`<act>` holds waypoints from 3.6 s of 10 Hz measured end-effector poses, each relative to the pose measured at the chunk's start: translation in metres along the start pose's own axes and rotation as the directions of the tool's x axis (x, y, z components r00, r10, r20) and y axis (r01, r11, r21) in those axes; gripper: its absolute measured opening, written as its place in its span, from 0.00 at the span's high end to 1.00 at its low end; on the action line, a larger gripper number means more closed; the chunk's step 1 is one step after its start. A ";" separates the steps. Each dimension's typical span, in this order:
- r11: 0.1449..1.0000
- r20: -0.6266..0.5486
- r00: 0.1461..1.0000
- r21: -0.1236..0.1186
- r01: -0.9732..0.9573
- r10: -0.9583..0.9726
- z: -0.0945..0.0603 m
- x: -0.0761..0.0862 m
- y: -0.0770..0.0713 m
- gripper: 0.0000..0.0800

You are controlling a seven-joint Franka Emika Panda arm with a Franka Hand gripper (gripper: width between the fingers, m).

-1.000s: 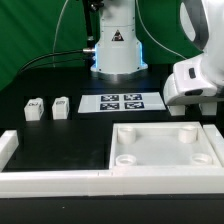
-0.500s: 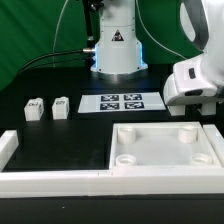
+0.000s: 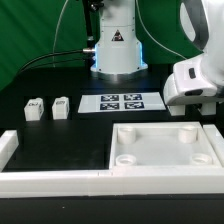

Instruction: Assemble one leg

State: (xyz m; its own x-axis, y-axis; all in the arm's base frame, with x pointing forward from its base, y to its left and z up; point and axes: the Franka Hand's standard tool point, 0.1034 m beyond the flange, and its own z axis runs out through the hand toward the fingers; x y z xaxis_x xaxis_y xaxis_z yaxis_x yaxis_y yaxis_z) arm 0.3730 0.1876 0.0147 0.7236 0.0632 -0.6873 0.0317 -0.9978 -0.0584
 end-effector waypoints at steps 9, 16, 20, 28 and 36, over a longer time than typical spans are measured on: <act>1.000 -0.293 0.956 0.010 -0.002 0.005 -0.071 -0.026 0.018 0.64; 0.998 -0.769 0.639 0.021 0.054 -0.018 -0.121 -0.002 0.040 0.63; 0.998 -0.769 0.637 -0.009 0.069 -0.051 -0.141 0.000 0.058 0.63; 0.992 -0.772 0.626 -0.046 0.115 -0.108 -0.187 0.035 0.067 0.63; 0.987 -0.918 0.368 -0.116 0.112 -0.149 -0.203 0.056 0.082 0.63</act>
Offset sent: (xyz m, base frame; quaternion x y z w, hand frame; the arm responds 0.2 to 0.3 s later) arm 0.0112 -0.0302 0.0803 0.0080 -0.0358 -0.0083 0.9993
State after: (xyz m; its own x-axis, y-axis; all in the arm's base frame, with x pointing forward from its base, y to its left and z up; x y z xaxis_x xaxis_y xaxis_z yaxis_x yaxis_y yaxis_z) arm 0.5562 0.1051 0.1187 0.8945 0.1537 0.4198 0.1922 -0.9800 -0.0508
